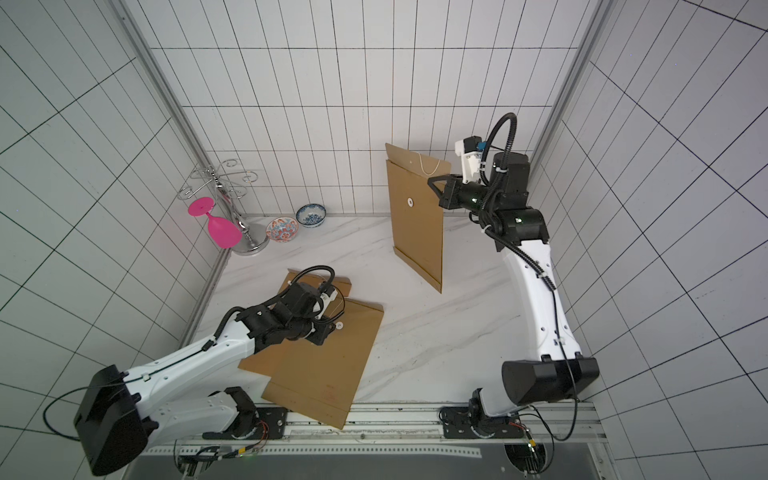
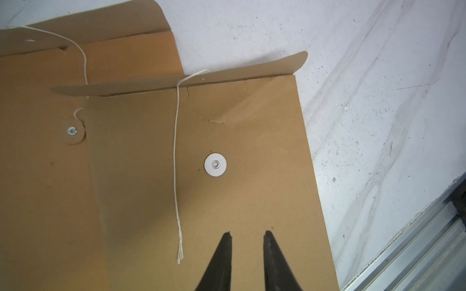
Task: Open the file bag
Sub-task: Adjust the file bag at the center of the board.
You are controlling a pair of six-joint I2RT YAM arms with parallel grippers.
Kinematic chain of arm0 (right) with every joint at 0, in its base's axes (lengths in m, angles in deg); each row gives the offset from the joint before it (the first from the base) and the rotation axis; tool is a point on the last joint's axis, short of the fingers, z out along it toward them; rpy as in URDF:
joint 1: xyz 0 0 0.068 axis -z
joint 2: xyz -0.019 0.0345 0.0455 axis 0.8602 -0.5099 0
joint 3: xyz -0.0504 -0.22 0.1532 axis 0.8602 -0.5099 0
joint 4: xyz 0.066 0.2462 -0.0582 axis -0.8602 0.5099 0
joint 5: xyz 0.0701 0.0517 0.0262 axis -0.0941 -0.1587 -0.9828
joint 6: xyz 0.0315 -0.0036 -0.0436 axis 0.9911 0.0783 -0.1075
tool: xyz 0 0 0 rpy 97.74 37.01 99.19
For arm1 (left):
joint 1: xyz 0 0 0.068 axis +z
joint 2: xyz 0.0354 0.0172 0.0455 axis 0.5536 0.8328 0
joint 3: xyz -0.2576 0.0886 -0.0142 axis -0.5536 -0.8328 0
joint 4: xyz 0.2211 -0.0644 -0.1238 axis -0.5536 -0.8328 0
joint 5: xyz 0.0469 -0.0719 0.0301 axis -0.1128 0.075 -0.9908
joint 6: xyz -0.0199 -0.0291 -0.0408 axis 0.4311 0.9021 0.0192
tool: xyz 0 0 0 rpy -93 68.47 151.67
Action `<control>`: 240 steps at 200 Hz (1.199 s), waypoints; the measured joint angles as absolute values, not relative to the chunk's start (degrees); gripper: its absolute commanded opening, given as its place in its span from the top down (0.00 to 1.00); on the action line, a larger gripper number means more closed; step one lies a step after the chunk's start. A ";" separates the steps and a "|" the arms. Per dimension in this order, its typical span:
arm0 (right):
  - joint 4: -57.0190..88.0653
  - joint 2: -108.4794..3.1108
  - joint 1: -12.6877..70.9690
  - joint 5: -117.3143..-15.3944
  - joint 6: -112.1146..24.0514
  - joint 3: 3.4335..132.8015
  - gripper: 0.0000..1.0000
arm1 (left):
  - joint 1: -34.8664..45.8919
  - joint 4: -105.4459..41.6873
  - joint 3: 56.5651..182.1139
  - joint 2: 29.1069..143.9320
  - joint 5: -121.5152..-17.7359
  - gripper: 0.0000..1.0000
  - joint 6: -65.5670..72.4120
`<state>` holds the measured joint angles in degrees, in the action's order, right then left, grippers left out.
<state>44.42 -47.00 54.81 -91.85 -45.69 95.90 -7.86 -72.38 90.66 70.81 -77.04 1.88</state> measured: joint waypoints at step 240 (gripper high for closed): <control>46.08 -30.56 57.61 -87.28 -39.77 78.21 1.00 | -8.26 -55.22 89.94 93.28 -85.32 0.90 10.30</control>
